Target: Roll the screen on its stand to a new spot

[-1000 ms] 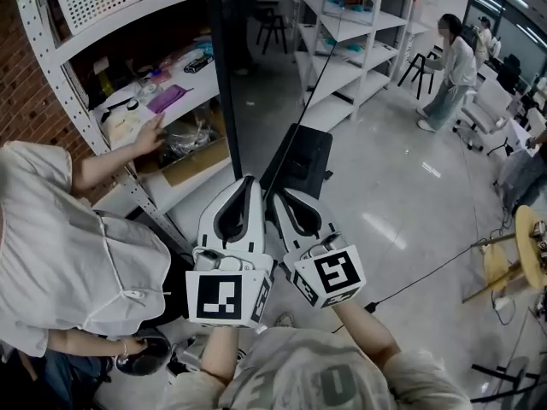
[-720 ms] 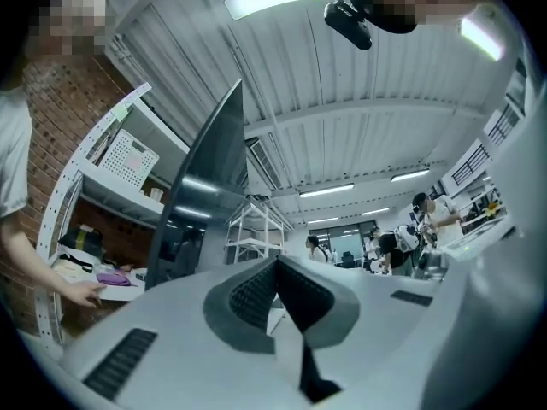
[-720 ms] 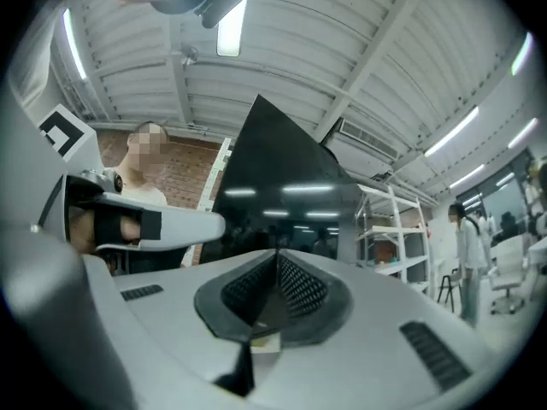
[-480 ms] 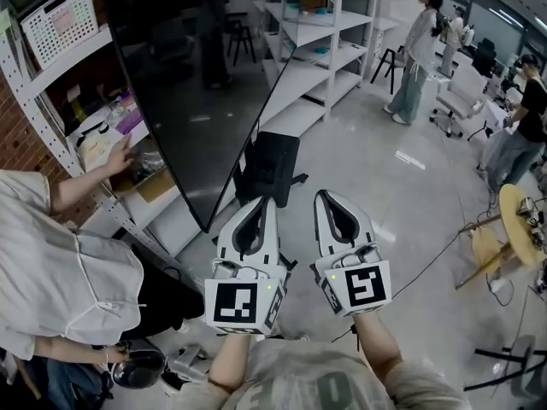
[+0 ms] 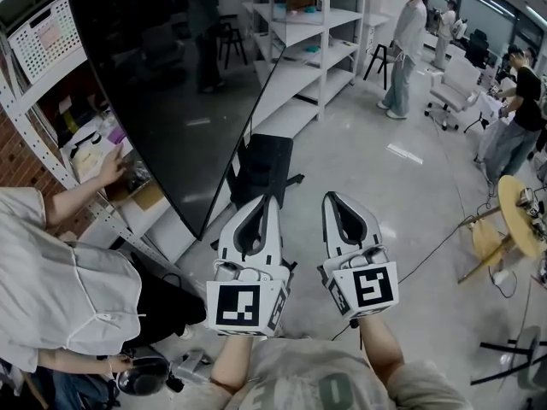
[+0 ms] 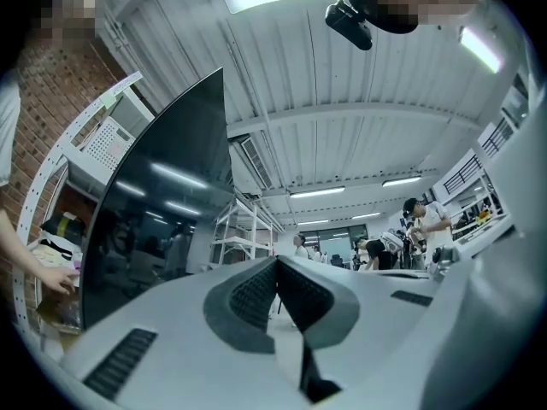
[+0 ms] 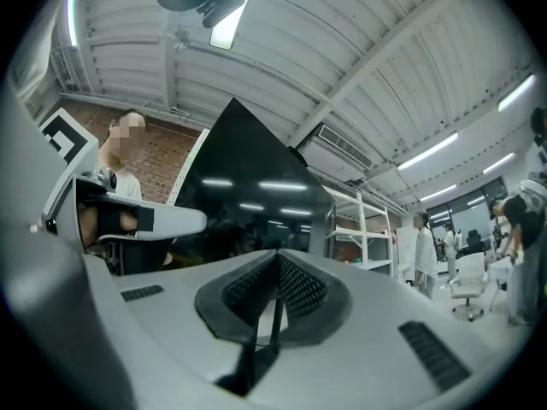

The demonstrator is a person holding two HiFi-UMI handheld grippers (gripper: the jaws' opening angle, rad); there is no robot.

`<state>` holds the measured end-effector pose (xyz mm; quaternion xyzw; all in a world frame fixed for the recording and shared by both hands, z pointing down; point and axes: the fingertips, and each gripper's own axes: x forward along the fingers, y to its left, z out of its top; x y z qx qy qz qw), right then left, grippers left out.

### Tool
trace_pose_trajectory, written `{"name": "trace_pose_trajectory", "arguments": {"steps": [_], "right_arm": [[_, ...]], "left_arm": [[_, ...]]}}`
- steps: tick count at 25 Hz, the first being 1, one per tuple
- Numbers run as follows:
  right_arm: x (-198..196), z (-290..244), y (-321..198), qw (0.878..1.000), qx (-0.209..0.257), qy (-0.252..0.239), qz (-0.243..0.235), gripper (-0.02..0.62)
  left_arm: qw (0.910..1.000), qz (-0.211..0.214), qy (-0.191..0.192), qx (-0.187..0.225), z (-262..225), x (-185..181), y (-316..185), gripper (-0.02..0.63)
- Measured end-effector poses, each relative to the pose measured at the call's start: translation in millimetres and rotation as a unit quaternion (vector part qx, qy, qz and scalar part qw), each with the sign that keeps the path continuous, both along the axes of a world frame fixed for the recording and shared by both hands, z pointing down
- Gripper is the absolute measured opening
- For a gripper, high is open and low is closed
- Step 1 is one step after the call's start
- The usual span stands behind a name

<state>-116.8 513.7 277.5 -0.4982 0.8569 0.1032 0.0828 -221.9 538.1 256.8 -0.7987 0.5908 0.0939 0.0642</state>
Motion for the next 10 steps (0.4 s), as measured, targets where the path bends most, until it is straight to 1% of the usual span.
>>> {"name": "trace_pose_trajectory", "arguments": {"steps": [6,10], "right_arm": [[-5.7,7.0,-6.3,1.0,-0.005,0.001,-0.004,0.018],[-8.3,-0.2,-18.6,1.0,0.004,0.0,-0.001,0.018]], "left_arm": [[1.0,0.0,-0.001,-0.007,8.3,-4.9,-10.1,0.014],[1.0,0.0,-0.003,0.004,0.2,-8.3,-23.7,0.014]]}}
